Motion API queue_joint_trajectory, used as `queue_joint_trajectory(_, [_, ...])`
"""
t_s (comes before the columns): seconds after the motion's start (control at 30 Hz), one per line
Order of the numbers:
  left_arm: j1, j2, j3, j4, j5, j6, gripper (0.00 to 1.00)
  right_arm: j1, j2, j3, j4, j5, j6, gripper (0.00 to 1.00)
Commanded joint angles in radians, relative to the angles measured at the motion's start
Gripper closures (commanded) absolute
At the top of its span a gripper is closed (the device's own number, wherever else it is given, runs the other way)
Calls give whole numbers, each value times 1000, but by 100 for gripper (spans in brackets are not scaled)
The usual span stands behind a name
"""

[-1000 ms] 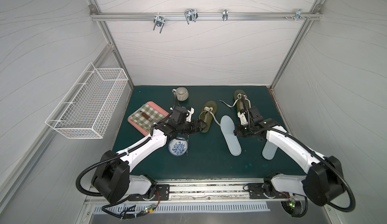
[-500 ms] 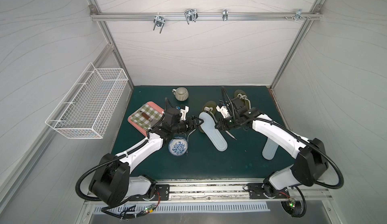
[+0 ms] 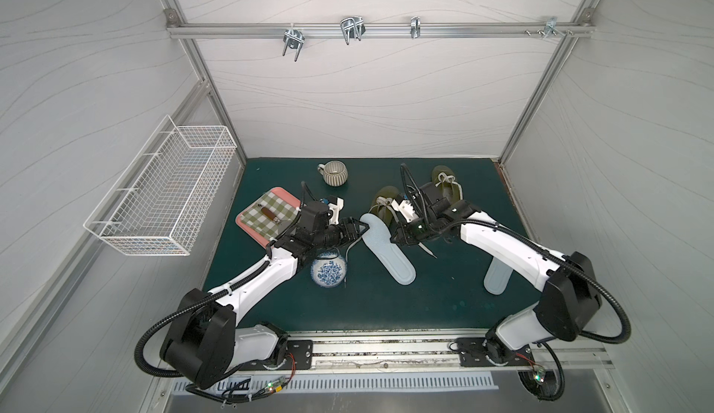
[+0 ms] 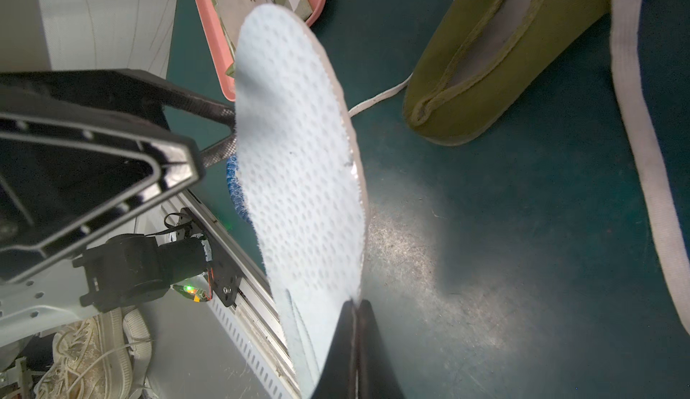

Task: Insert the insole into the shoe
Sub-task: Pick up the insole from the center of the board.

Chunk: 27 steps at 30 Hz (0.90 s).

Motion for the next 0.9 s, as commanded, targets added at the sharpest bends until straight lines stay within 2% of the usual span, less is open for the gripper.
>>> queue_joint_trajectory(0.0, [7, 28, 4, 81, 24, -27, 58, 16, 21, 22, 1, -31, -40, 100])
queue_joint_trajectory(0.13, [7, 31, 14, 58, 8, -17, 78, 15, 22, 18, 28, -51, -73, 100])
queue_joint_trajectory(0.3, [7, 28, 22, 40, 2, -11, 96, 16, 32, 13, 60, -83, -102, 100])
queue_joint_trajectory(0.33, [7, 25, 20, 37, 1, -11, 100, 15, 34, 14, 61, -81, -111, 96])
queue_joint_trajectory(0.4, [7, 20, 18, 25, -4, -14, 100, 15, 34, 16, 57, -80, -132, 85])
queue_joint_trajectory(0.53, [8, 5, 19, 11, -9, -48, 100, 13, -10, -26, 108, -43, -143, 46])
queue_joint_trajectory(0.67, [24, 0, 32, -12, -11, -104, 100, 23, -90, -113, 238, 2, -168, 25])
queue_joint_trajectory(0.7, [36, 5, 35, -13, 2, -122, 100, 29, -112, -138, 276, 20, -178, 16])
queue_joint_trajectory(0.73, [49, 11, 43, -21, 18, -141, 100, 41, -142, -173, 327, 44, -196, 2])
queue_joint_trajectory(0.87, [92, 9, 79, -76, 42, -182, 100, 85, -250, -342, 618, 112, -251, 1])
